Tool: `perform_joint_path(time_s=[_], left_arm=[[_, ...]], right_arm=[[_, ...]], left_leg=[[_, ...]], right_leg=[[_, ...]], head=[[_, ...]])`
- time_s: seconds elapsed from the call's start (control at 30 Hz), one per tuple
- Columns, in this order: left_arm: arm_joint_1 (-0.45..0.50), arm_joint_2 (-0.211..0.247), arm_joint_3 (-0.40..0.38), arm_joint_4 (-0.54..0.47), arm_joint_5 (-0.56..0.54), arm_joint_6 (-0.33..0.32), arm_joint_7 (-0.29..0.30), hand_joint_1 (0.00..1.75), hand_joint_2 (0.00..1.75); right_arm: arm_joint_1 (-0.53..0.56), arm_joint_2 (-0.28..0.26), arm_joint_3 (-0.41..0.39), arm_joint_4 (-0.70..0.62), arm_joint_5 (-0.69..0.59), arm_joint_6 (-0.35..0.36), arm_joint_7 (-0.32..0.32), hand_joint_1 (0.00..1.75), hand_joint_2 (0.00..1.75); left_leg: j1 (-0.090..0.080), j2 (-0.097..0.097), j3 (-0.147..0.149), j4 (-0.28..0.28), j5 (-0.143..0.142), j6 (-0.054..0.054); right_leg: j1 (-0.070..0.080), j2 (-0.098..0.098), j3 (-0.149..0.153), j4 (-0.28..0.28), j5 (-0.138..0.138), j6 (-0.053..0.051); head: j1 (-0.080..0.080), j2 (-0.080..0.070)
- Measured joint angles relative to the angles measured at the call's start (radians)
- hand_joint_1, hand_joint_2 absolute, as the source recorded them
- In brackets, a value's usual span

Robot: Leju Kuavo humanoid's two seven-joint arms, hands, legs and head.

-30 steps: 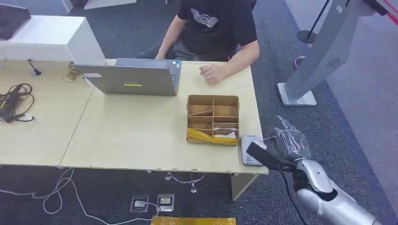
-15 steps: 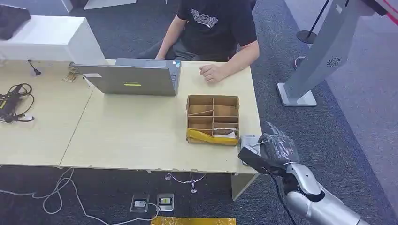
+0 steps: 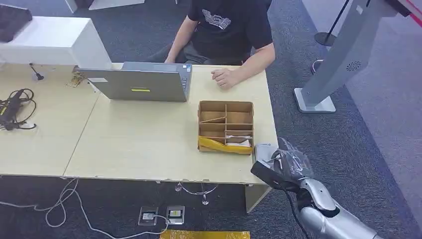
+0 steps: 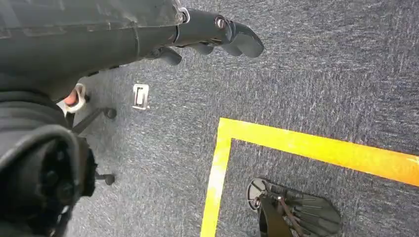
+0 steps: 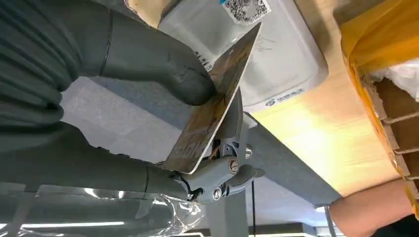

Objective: Pass the card to the sensor for recognition and then transmit it.

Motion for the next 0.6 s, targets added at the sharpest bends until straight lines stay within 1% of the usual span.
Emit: perform_joint_path(time_s=[0.13,0.2,0.33,0.47,0.6], left_arm=[[0.000,0.002,0.000,0.000,-0.002,0.008,-0.003,0.00,0.00],[0.000,0.002,0.000,-0.001,-0.003,0.012,-0.017,0.00,0.00],[0.000,0.005,0.000,-0.009,-0.004,0.020,-0.022,0.00,0.00],[0.000,0.007,0.000,-0.012,-0.005,0.019,0.004,0.00,0.00],[0.000,0.007,0.000,-0.012,-0.005,0.019,0.004,0.00,0.00]], right_arm=[[0.007,0.003,0.008,0.008,0.004,-0.016,-0.005,1.75,1.75],[0.010,0.004,0.011,0.010,0.006,-0.022,-0.008,1.75,1.75],[0.019,0.010,0.013,0.023,-0.026,-0.036,-0.036,1.75,1.75],[0.019,0.017,0.016,0.033,-0.026,-0.036,-0.052,1.75,1.75],[0.019,0.017,0.016,0.033,-0.026,-0.036,-0.052,1.75,1.75]], left_leg=[[0.000,0.000,0.000,0.000,0.000,0.000],[0.000,0.000,0.000,0.000,0.000,0.000],[0.000,0.000,0.000,0.000,0.000,0.000],[0.000,0.000,0.001,0.000,0.000,0.000],[0.000,0.000,0.001,0.000,0.000,0.000]], right_leg=[[0.000,0.000,0.000,0.000,0.000,0.000],[0.000,0.000,0.000,0.000,0.000,0.000],[0.000,0.000,0.000,0.000,0.000,0.000],[0.000,0.000,0.000,0.000,0.000,0.000],[0.000,0.000,0.000,0.000,0.000,0.000]], head=[[0.000,0.000],[0.000,0.000],[0.000,0.000],[0.000,0.000],[0.000,0.000]])
